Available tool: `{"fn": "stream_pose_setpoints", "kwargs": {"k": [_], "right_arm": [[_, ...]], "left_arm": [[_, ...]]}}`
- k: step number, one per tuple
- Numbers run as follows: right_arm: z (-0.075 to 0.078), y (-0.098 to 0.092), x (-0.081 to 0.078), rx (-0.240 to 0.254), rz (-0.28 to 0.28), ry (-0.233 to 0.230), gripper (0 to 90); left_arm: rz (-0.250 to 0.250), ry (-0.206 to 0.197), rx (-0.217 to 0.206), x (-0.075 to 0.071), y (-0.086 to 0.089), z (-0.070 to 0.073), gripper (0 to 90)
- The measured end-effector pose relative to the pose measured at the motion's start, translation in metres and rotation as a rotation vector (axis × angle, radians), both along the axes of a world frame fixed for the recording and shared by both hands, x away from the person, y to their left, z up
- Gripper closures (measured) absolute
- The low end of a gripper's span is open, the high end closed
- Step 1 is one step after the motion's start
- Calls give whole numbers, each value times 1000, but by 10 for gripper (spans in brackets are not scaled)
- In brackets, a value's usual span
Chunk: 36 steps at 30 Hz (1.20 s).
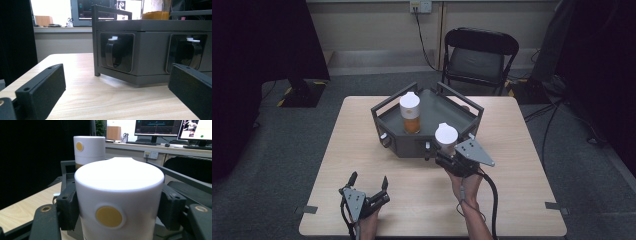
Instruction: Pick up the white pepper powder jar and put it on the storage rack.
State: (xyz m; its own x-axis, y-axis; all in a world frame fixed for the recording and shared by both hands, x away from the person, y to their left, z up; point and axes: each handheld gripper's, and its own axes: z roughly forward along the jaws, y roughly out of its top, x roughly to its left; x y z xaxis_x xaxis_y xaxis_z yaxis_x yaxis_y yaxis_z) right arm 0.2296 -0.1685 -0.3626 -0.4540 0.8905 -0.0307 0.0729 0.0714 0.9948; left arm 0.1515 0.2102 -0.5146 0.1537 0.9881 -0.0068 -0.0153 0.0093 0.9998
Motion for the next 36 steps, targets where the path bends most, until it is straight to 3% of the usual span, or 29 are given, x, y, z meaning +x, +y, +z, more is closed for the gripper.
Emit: {"fn": "stream_pose_setpoints", "kwargs": {"k": [19,36], "right_arm": [[27,10,33,-7,-17,-13,302],[42,26,62,-5,-28,-27,302]], "left_arm": [[-2,0,0,0,0,0,4],[-4,0,0,0,1,0,4]]}}
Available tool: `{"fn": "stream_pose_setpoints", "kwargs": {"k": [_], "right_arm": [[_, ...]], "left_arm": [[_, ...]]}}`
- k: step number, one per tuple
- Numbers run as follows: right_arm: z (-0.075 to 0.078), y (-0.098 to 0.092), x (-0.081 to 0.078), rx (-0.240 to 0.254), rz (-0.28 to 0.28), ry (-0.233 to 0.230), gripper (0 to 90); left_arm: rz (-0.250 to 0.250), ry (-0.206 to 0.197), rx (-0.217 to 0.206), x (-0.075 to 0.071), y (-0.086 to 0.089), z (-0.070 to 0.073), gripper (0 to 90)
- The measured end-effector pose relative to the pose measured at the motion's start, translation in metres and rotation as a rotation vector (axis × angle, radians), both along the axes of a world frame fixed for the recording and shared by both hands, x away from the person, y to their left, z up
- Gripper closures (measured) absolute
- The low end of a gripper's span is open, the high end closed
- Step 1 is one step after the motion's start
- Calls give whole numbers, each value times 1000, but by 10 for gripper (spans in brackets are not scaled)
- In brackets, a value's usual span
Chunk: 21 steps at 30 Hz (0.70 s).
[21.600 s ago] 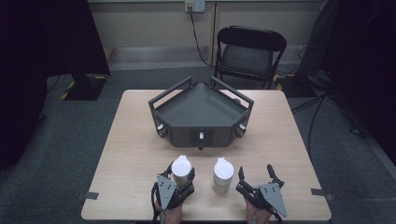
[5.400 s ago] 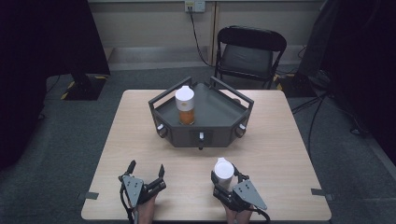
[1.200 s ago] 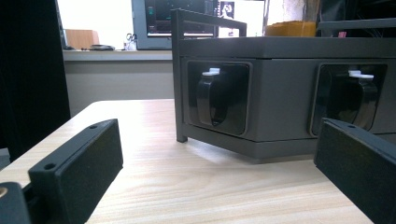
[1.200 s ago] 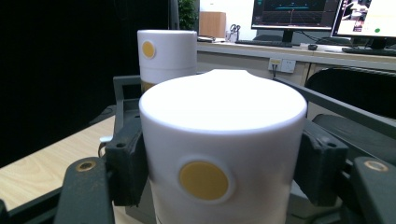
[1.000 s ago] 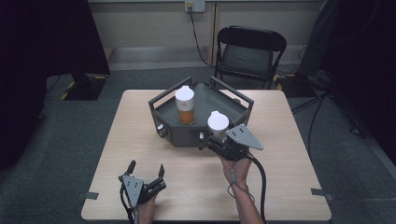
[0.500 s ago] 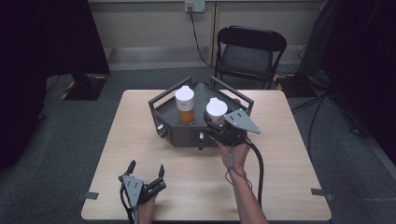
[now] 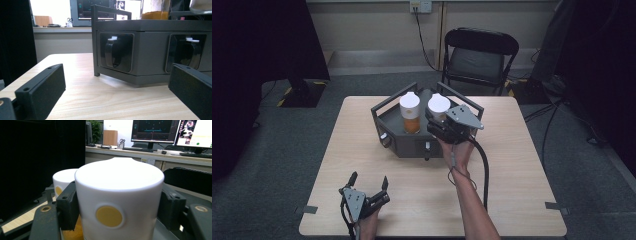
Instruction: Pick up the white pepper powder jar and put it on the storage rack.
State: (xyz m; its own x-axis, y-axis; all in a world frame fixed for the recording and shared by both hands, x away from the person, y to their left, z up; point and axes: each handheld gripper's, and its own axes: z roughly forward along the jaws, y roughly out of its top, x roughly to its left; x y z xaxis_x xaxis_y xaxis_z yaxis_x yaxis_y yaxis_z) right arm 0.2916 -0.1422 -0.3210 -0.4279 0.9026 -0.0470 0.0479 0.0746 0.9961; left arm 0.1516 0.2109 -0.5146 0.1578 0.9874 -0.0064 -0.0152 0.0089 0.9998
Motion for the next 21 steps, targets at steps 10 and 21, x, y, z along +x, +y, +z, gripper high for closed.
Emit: {"fn": "stream_pose_setpoints", "kwargs": {"k": [10,21], "right_arm": [[-3,7,13,1,-32,3,302],[-13,15,29,3,-47,24,302]], "left_arm": [[0,0,0,0,0,0,7],[0,0,0,0,0,0,8]]}}
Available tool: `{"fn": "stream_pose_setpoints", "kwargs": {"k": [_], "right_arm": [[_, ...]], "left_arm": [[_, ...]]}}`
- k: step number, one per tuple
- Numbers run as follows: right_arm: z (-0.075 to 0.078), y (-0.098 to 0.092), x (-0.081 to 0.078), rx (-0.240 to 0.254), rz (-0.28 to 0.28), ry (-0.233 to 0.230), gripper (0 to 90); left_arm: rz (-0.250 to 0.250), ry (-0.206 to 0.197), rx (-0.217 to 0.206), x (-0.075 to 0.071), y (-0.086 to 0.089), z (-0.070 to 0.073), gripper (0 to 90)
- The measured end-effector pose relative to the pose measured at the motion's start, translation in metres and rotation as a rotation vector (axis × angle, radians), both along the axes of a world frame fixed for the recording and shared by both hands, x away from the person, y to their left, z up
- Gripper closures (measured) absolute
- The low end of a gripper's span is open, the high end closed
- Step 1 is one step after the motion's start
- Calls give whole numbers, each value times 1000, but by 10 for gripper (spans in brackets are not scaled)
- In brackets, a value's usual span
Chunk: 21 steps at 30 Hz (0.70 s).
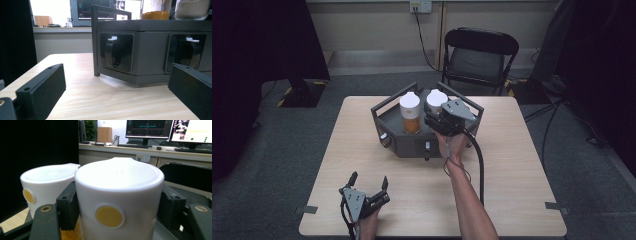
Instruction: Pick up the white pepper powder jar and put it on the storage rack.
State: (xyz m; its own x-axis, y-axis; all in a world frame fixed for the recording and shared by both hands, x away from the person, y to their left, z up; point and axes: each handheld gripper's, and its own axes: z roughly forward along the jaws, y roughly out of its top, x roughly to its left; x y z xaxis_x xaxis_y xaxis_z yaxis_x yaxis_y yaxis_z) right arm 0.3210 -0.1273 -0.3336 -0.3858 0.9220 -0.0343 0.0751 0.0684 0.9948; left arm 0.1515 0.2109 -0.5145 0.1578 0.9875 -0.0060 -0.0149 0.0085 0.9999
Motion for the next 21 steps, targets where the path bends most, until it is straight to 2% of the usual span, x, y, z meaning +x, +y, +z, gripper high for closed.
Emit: {"fn": "stream_pose_setpoints", "kwargs": {"k": [4,11,19,21], "right_arm": [[-3,3,4,-1,-8,12,302],[-5,1,9,17,-13,27,301],[-7,-2,11,15,-16,42,301],[-10,-4,10,36,-10,44,302]], "left_arm": [[0,0,0,0,0,0,8],[0,0,0,0,0,0,8],[-3,0,0,0,0,0,6],[-3,0,-1,0,0,0,6]]}}
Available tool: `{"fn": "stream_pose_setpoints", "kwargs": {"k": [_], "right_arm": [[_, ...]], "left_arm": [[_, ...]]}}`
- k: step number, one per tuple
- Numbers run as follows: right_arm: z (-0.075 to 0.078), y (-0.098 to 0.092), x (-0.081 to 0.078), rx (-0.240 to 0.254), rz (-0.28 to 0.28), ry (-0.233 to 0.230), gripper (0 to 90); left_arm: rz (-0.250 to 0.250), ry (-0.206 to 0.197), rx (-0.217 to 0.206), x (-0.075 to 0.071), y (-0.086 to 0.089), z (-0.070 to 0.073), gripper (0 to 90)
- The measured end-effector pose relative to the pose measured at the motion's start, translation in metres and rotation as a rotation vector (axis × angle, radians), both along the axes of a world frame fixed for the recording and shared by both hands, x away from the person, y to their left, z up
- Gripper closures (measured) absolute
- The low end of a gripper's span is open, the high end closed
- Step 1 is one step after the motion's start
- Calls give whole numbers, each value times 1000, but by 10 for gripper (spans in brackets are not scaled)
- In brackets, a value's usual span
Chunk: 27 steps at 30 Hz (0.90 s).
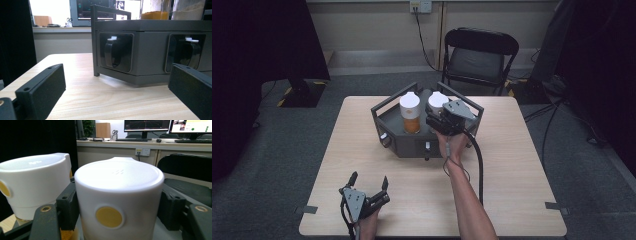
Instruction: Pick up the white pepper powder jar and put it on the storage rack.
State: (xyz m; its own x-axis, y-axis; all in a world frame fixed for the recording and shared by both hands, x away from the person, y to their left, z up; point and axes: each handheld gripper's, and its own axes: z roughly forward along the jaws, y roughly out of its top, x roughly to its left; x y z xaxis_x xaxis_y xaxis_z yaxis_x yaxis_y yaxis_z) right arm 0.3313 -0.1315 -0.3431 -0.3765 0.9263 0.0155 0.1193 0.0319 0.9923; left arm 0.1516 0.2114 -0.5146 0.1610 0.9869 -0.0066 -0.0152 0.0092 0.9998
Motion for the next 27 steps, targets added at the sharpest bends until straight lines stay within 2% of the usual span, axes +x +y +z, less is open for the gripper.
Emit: {"fn": "stream_pose_setpoints", "kwargs": {"k": [24,27], "right_arm": [[1,2,-1,6,-12,8,297],[-5,3,-2,12,-21,-12,244]], "left_arm": [[0,0,0,0,0,0,6],[0,0,0,0,0,0,6]]}}
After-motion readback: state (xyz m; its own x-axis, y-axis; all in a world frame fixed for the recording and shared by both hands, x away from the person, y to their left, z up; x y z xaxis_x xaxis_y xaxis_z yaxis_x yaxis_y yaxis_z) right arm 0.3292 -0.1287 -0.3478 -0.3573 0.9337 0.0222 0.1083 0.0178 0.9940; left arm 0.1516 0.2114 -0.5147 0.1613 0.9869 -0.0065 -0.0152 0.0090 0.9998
